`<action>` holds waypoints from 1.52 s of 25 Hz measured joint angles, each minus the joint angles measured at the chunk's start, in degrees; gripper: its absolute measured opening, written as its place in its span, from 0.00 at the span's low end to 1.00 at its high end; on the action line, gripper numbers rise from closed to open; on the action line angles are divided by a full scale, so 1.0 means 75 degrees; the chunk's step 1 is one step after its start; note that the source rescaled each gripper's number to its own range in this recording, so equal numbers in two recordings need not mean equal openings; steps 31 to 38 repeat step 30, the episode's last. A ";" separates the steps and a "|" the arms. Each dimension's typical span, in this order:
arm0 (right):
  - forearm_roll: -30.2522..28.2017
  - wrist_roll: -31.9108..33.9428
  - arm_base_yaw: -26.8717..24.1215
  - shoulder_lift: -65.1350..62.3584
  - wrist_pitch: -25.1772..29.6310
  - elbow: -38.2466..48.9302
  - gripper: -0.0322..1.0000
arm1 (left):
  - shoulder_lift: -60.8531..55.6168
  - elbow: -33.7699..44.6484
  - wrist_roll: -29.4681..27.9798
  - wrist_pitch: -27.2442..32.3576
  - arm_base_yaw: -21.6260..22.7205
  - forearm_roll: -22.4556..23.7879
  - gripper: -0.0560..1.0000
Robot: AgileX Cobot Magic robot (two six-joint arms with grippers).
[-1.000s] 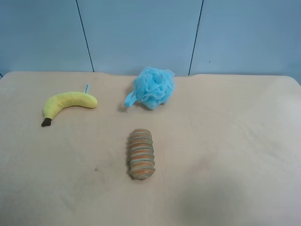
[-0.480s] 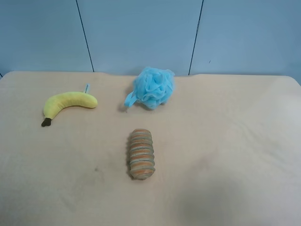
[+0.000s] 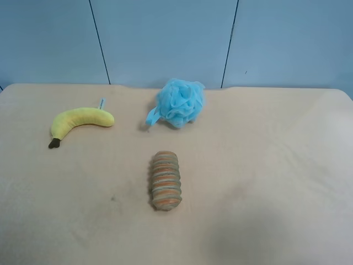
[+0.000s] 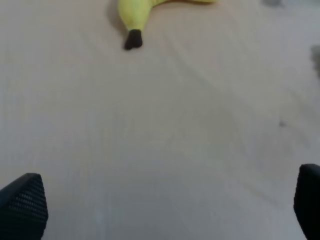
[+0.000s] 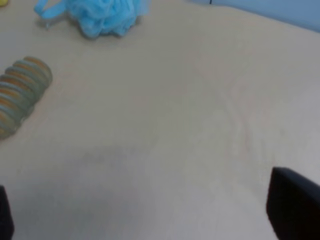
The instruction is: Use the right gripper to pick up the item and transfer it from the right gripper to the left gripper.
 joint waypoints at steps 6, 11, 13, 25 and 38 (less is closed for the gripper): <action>0.0000 0.0000 -0.0617 0.0000 0.0000 0.0000 1.00 | 0.0000 0.0286 0.0000 -0.0649 0.0000 -0.0129 1.00; 0.0000 0.0000 -0.1256 0.0000 0.0000 0.0000 1.00 | 0.0000 0.0293 0.0000 -0.0717 0.0000 -0.0145 1.00; 0.0000 0.0000 -0.1333 0.0000 0.0000 0.0000 1.00 | 0.0000 0.0293 0.0000 -0.0717 0.0000 -0.0145 1.00; 0.0000 0.0000 -0.1342 0.0000 0.0000 0.0000 1.00 | 0.0000 0.0293 -0.0009 -0.0717 0.0515 -0.0152 1.00; 0.0000 0.0000 -0.1342 0.0000 0.0000 0.0000 1.00 | 0.0000 0.0293 -0.0009 -0.0717 0.0799 -0.0152 1.00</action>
